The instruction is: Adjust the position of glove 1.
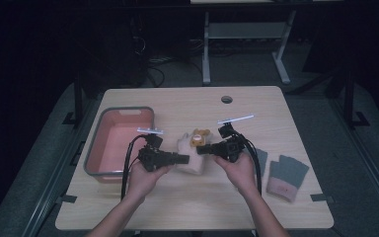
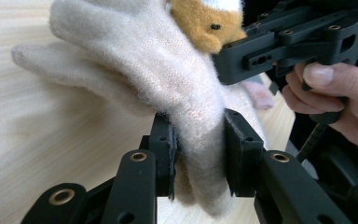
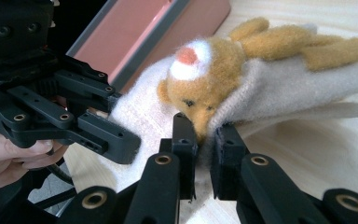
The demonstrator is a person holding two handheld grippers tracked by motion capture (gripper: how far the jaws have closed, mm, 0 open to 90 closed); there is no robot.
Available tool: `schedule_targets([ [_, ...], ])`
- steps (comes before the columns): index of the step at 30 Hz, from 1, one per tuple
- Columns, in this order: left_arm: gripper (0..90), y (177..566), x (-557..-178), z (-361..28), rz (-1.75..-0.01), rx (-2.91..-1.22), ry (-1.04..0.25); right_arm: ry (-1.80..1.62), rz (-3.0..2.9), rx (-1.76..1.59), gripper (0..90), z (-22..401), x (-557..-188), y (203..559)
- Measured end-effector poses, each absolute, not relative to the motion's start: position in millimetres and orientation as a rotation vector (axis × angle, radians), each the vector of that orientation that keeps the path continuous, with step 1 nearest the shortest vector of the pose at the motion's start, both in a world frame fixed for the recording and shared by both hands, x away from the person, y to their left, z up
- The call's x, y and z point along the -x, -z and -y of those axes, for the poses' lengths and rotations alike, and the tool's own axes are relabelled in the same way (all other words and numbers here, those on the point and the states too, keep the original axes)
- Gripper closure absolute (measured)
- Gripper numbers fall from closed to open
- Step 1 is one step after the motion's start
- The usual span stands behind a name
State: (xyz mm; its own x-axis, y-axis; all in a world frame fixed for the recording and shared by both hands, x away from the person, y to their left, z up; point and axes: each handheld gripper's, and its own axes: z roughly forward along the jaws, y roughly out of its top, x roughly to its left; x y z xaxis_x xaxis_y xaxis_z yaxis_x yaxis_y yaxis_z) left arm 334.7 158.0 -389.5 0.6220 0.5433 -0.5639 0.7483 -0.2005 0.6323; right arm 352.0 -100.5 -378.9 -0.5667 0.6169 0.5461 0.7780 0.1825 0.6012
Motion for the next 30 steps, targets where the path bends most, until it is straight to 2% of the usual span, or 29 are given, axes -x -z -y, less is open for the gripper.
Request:
schedule_targets([
  [17,68.0,366,-347,-181,-1.043,-1.831,0.285,1.344,2.279,1.329,81.8,82,-366,354],
  [30,68.0,345,-353,-193,-1.035,-1.826,0.250,1.375,2.283,1.297,81.8,69,-377,334],
])
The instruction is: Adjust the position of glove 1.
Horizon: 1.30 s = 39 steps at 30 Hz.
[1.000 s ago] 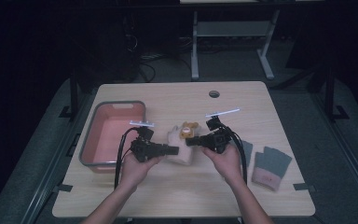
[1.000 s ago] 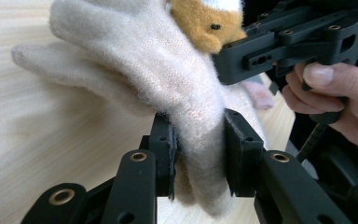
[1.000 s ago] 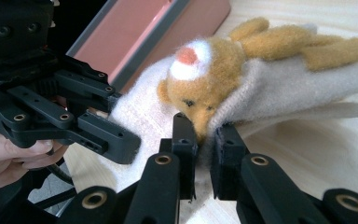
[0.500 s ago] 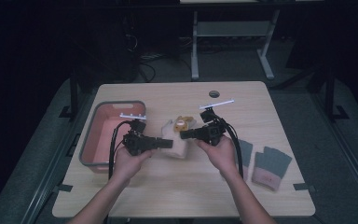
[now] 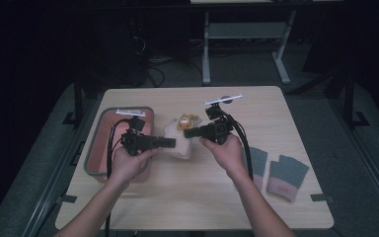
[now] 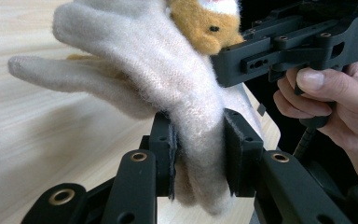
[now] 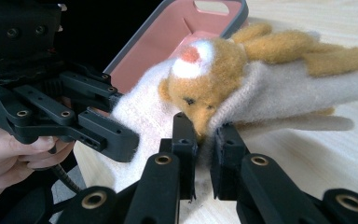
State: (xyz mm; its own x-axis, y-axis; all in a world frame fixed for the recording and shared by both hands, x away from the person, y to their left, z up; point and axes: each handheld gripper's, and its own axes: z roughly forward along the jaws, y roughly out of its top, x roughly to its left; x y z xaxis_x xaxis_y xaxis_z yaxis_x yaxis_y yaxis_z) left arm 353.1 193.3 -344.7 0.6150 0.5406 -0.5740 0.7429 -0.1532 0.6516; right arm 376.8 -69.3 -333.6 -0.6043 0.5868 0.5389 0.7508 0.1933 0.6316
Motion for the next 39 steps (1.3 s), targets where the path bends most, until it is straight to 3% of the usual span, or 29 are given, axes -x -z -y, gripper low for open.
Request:
schedule_targets([
  [30,68.9,322,-359,-223,-1.055,-1.796,0.225,1.387,2.310,1.234,82.0,41,-391,309],
  [39,69.6,299,-363,-239,-1.036,-1.807,0.162,1.420,2.308,1.201,82.0,26,-399,296],
])
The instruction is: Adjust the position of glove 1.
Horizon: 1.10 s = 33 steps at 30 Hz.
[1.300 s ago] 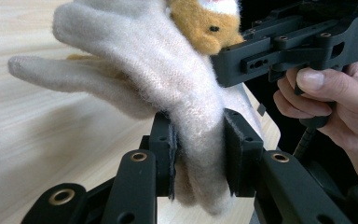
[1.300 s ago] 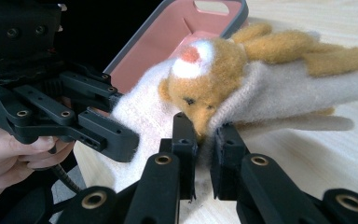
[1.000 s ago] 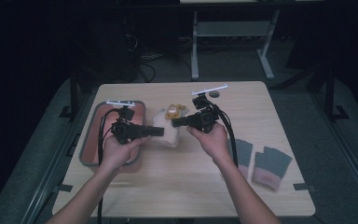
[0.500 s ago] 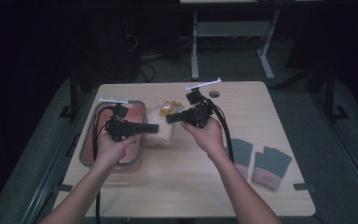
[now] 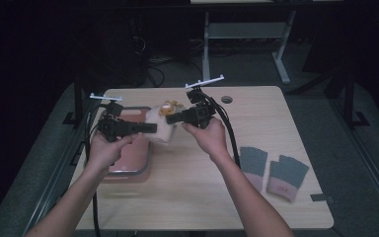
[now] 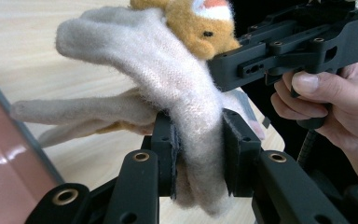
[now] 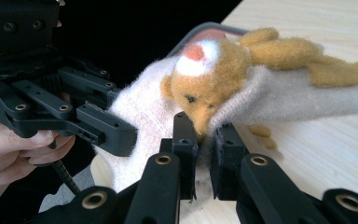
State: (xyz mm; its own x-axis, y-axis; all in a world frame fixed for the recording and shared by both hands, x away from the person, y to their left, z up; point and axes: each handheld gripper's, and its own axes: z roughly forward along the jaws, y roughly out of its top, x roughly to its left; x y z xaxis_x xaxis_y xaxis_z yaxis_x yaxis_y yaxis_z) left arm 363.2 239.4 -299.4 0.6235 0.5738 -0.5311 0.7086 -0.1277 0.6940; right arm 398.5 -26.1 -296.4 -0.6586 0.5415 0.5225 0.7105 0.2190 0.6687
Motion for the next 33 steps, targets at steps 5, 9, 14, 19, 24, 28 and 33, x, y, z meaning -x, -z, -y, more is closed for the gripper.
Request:
schedule_targets([
  [5,69.9,284,-366,-252,-1.015,-1.803,0.133,1.453,2.294,1.179,82.0,15,-402,284],
  [9,70.0,272,-366,-259,-1.015,-1.807,0.097,1.469,2.305,1.157,82.0,6,-406,274],
  [14,70.0,265,-366,-272,-1.036,-1.806,0.067,1.470,2.290,1.132,81.9,-8,-414,270],
  [19,70.0,269,-368,-289,-1.069,-1.799,0.062,1.447,2.298,1.106,81.9,-26,-421,273],
  [24,70.1,274,-369,-305,-1.103,-1.787,0.052,1.425,2.301,1.077,81.9,-44,-428,278],
  [28,70.1,280,-371,-316,-1.122,-1.777,0.051,1.397,2.309,1.058,81.9,-57,-435,283],
  [33,70.0,295,-374,-330,-1.161,-1.751,0.071,1.340,2.329,1.051,81.6,-75,-444,292],
])
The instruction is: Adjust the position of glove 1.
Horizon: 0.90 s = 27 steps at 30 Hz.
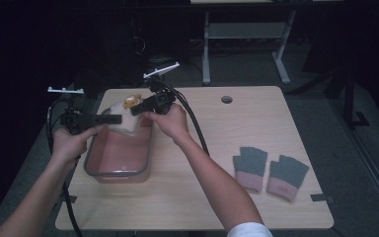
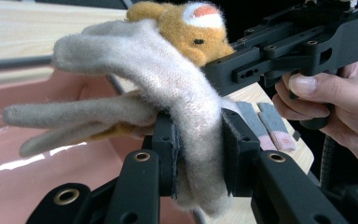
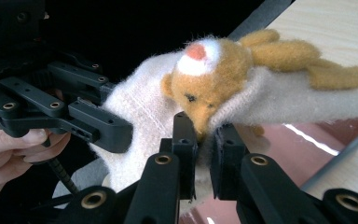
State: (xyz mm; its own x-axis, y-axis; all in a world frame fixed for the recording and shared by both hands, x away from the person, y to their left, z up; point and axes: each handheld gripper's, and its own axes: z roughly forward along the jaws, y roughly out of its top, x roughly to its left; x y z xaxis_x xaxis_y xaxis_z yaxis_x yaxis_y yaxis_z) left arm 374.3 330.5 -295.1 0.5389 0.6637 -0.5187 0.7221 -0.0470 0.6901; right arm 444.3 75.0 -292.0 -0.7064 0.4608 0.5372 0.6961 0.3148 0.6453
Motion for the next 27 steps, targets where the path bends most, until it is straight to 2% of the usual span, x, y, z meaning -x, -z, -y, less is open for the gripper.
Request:
schedule_targets([
  [15,70.0,353,-376,-354,-1.274,-1.689,0.177,1.159,2.301,1.033,81.2,-107,-463,345],
  [27,69.8,392,-371,-353,-1.391,-1.767,0.235,0.981,2.349,1.045,77.4,-121,-462,386],
])
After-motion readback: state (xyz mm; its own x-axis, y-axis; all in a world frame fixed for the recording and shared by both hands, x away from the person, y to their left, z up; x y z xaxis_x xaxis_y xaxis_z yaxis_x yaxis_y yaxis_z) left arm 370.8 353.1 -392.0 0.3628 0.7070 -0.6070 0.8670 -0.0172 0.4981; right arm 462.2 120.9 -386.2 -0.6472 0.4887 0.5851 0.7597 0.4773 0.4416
